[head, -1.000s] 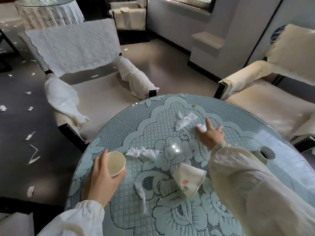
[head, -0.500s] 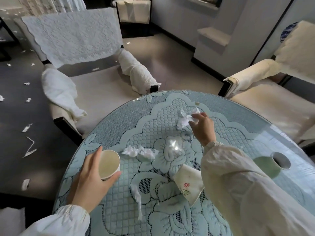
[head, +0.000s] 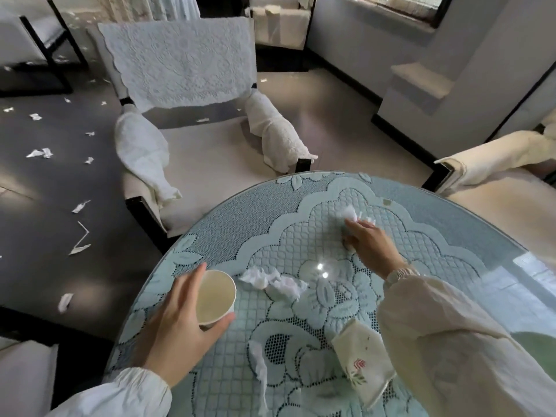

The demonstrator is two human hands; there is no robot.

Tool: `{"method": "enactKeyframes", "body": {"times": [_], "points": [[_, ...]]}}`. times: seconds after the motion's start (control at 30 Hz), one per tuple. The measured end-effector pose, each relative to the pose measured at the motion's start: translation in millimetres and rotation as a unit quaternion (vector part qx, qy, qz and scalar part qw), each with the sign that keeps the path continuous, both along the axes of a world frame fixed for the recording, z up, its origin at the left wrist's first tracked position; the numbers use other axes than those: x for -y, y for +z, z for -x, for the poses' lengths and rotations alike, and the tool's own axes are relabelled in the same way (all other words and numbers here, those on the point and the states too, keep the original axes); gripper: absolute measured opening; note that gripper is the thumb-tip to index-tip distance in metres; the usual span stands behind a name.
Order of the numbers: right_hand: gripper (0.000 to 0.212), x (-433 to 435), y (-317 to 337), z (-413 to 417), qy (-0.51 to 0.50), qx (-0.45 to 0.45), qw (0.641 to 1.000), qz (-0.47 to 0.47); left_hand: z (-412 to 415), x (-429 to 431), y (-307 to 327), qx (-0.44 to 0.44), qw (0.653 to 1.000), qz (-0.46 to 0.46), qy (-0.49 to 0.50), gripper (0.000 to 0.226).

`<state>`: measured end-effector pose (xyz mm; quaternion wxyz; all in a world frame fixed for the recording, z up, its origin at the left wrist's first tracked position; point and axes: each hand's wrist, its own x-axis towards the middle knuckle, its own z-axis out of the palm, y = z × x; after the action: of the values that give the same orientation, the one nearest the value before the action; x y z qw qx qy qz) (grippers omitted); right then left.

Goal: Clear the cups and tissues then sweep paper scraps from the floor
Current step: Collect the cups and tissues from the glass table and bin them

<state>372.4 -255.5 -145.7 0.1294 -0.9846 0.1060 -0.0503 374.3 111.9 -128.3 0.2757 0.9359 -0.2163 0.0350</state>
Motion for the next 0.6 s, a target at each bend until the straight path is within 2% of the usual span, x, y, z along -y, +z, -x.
{"method": "enactKeyframes", "body": {"times": [0.1,0.2,0.27,0.33,0.47,0.53,0.6], "points": [[0.019,-14,11,9,-0.001,0.045,0.999,-0.025,0,1,-1,-0.003,1.0,-0.004,0.005,0.086],[0.018,-41,31,9,-0.002,0.065,0.992,-0.111,1,2,0,-0.024,1.0,-0.006,0.01,0.087],[0.022,-67,44,8,0.021,0.05,0.986,-0.16,2,4,2,-0.042,0.999,-0.001,0.017,0.089],[0.031,-96,50,8,0.054,-0.007,0.979,-0.197,4,5,3,-0.057,0.998,0.009,0.022,0.089],[0.058,-142,41,12,0.109,-0.141,0.972,-0.155,10,1,4,-0.076,0.997,0.026,0.016,0.09],[0.052,-157,33,20,0.131,-0.166,0.969,-0.126,14,-6,6,-0.066,0.998,0.022,0.012,0.092],[0.035,-166,28,30,0.126,-0.134,0.976,-0.113,19,-13,8,-0.063,0.998,0.018,0.009,0.093]]}}
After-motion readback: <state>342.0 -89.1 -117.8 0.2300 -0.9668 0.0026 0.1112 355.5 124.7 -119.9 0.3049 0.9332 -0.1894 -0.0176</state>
